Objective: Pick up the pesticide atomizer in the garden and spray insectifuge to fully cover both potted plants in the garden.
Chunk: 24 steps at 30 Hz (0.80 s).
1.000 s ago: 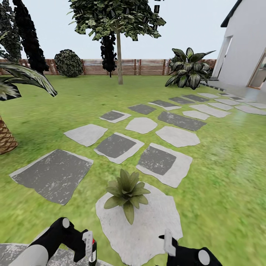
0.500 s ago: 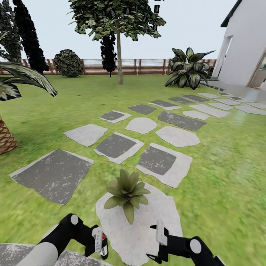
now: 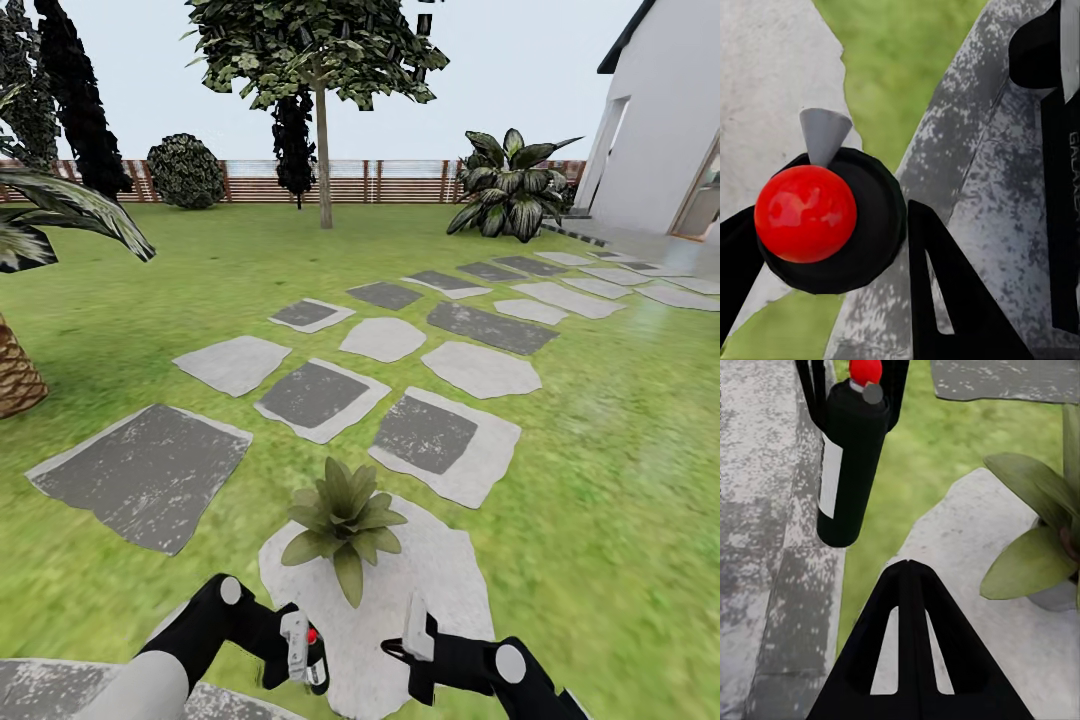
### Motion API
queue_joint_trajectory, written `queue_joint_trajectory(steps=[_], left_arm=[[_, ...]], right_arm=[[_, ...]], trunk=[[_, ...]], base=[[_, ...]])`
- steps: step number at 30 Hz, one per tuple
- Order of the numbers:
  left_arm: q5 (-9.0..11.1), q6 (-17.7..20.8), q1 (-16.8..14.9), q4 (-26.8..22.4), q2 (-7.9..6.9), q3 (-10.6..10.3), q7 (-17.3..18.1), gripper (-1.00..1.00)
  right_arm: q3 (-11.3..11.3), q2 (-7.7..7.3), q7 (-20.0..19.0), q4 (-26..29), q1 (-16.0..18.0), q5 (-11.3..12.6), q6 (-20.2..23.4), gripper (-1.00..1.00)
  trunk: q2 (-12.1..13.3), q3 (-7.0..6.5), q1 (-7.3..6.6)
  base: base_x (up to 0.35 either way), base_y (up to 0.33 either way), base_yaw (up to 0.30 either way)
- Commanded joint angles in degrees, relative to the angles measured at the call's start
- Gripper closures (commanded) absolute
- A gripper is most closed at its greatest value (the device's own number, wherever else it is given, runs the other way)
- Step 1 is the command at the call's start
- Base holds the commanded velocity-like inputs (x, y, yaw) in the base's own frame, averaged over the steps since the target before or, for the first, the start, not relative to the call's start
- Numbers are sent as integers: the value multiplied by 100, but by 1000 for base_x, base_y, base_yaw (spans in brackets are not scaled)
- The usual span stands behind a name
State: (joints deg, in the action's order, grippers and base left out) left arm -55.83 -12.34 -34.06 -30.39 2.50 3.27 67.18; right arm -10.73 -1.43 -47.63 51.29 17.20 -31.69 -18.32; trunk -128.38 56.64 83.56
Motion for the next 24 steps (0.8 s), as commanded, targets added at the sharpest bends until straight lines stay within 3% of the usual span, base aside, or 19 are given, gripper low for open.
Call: queue_joint_trajectory(steps=[1, 9, 15, 24], left_arm=[[-59, -57, -3, -7, 23, 33, 14, 100], [-74, -95, -12, -4, 213, 15, 14, 100], [-63, -86, -11, -3, 268, -387, 14, 100], [-68, -80, -17, -48, 470, -424, 6, 100]], right_arm=[[-8, 10, 9, 9, 3, -50, -31, 100], [-8, 140, 9, 20, 3, -65, -31, 100], [-8, 143, 9, 21, 3, -73, -31, 100], [-8, 143, 11, 21, 3, -74, -31, 100]], trunk=[[-2, 5, -1], [-2, 5, -1], [-2, 5, -1], [-2, 5, -1]], base=[[0, 0, 0], [0, 0, 0], [0, 0, 0], [0, 0, 0]])
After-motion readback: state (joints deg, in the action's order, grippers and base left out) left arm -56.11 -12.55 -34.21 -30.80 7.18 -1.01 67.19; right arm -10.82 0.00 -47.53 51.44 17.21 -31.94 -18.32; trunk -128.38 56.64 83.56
